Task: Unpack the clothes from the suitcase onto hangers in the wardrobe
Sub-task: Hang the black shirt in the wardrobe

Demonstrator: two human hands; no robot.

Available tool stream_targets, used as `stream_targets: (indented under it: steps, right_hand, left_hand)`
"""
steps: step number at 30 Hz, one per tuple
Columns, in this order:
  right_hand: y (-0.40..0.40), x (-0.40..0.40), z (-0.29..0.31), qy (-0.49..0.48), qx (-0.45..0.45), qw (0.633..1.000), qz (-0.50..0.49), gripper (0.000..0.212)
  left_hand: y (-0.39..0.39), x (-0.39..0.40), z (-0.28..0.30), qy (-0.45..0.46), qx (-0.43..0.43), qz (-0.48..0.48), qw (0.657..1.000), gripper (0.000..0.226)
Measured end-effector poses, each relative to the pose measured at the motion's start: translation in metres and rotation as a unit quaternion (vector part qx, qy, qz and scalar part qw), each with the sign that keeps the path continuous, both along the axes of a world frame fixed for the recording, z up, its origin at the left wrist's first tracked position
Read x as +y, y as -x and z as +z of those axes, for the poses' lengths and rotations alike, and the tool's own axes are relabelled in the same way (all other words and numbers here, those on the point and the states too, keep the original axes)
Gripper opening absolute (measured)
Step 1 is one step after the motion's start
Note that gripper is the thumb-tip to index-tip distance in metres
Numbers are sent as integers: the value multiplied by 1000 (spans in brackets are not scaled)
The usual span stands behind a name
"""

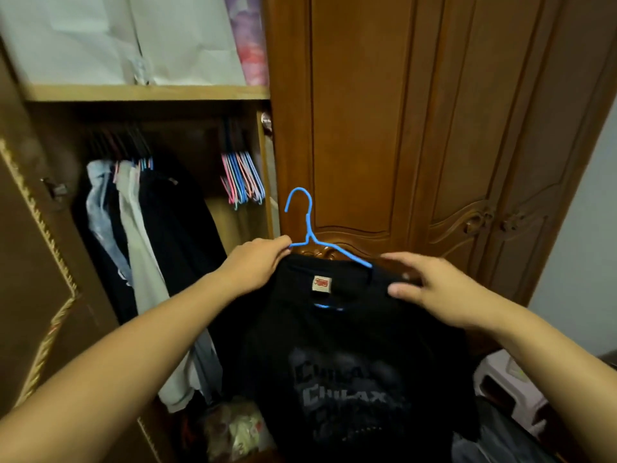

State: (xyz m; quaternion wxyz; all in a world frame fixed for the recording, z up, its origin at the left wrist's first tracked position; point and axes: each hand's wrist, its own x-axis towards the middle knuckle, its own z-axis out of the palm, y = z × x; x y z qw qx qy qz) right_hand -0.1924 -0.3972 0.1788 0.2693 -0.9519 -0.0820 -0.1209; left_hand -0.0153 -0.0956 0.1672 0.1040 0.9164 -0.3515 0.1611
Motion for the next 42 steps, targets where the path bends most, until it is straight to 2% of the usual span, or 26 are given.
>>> stream_targets:
  steps: [2, 3, 6, 9, 12, 15, 17, 20, 23, 26, 30, 34, 38, 42]
  right_hand:
    - [-4, 22, 4, -84, 106, 987, 87, 69]
    - [-8, 34, 2, -102, 114, 983, 105, 73]
    - [-38, 73, -10, -147, 70, 981, 108, 71]
    - [-74, 106, -20, -152, 47, 983, 93, 62]
    - [-103, 137, -31, -162, 8, 984, 70, 65]
    - [-131, 173, -48, -150, -13, 988, 45, 74]
    - [-152, 194, -51, -129, 0, 991, 28, 71]
    - [-187, 222, -42, -85, 14, 996, -3, 67]
    - [-225, 244, -10, -74, -16, 997, -7, 69]
    - [-267, 263, 30, -63, -38, 997, -3, 73]
    - [-322, 282, 65, -52, -61, 997, 2, 74]
    - [-378, 288, 66, -71, -55, 996, -22, 69]
    - [-439, 300, 82, -100, -80, 992, -19, 72]
    - [-492, 320, 96, -74, -33, 997, 15, 73]
  left_hand:
    - [-24, 9, 1, 6, -8, 26, 1000, 20]
    - [-35, 10, 1, 14, -17, 28, 999, 21]
    - [-68, 10, 7, 34, -34, 31, 998, 24]
    - [-102, 32, 14, 46, 16, 32, 998, 25]
    - [-136, 81, 18, -4, 21, 92, 996, 42]
    - [-168, 145, 36, -46, -127, 179, 975, 59]
    - [-178, 185, 69, -45, -210, 237, 947, 75]
    - [-187, 227, 125, -72, -269, 312, 908, 90]
    - [-199, 247, 162, -49, -259, 342, 902, 89]
    - [-213, 255, 183, -9, -229, 353, 907, 75]
    - [-234, 254, 208, -19, -232, 353, 906, 70]
    - [-248, 253, 211, -21, -221, 348, 911, 77]
    - [-252, 254, 210, -17, -217, 349, 911, 77]
    - [-256, 254, 211, -15, -211, 355, 911, 76]
